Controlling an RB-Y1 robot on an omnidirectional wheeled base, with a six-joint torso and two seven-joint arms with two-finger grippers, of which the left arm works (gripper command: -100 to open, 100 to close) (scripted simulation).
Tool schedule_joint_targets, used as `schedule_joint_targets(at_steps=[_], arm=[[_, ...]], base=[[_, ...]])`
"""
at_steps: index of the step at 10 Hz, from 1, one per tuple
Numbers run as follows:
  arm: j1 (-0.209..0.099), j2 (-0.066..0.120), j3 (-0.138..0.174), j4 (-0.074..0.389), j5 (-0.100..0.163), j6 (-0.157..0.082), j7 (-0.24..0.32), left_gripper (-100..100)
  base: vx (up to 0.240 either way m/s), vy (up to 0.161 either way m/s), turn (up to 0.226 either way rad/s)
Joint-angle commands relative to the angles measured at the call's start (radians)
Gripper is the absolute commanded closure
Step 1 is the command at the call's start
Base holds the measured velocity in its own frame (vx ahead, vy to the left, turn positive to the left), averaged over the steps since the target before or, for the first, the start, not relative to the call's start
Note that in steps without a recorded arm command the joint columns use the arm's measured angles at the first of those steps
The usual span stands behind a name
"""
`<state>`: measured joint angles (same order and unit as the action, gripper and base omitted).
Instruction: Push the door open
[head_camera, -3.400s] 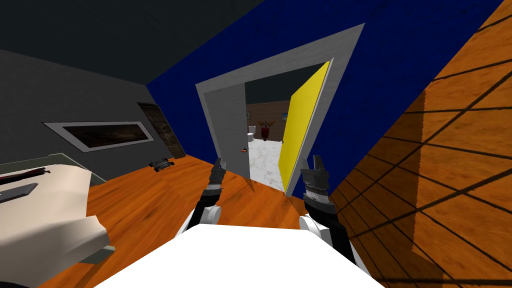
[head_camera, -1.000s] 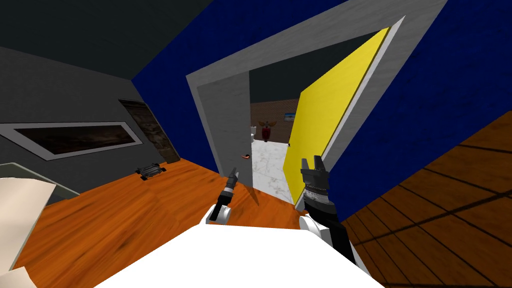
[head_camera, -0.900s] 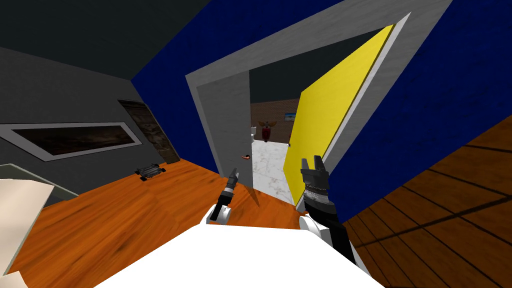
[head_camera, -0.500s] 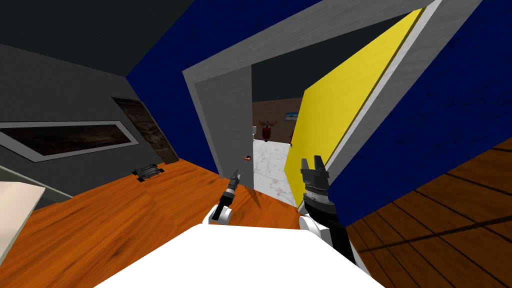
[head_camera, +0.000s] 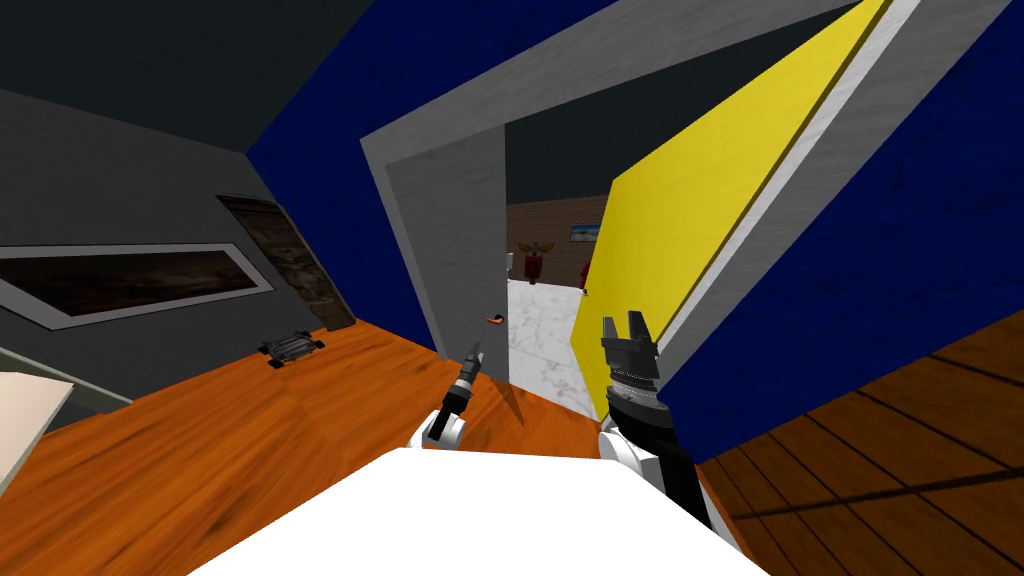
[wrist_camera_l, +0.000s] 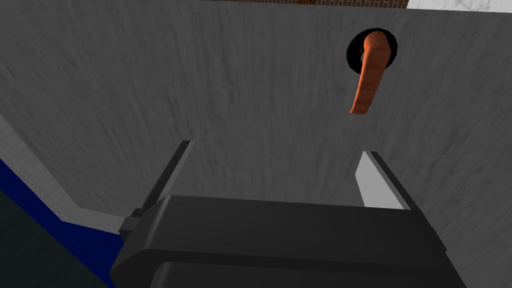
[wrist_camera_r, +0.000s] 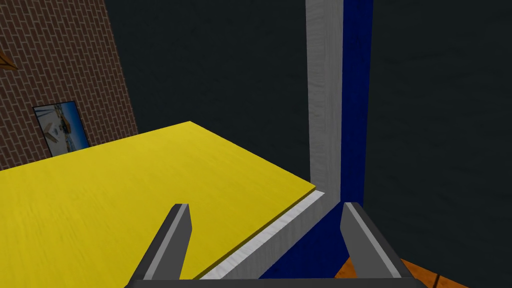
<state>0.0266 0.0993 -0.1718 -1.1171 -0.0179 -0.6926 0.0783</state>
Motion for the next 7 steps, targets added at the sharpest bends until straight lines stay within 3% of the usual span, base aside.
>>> schedule_joint_targets(at_steps=[1,2,3,7], arm=[[-0.015,-0.001,-0.003,0.04,-0.004,-0.011,0.006,-100],[-0.027,-0.001,-0.006,0.069,-0.007,-0.017,0.011,-100],[-0.027,-0.001,-0.006,0.069,-0.007,-0.017,0.011,-100],[-0.069,-0.003,-0.018,0.176,-0.018,-0.042,0.031,-100]], base=[[0.051,0.041,-0.002],[0.075,0.048,-0.007],[0.059,0.032,-0.005],[0.076,0.039,-0.005]])
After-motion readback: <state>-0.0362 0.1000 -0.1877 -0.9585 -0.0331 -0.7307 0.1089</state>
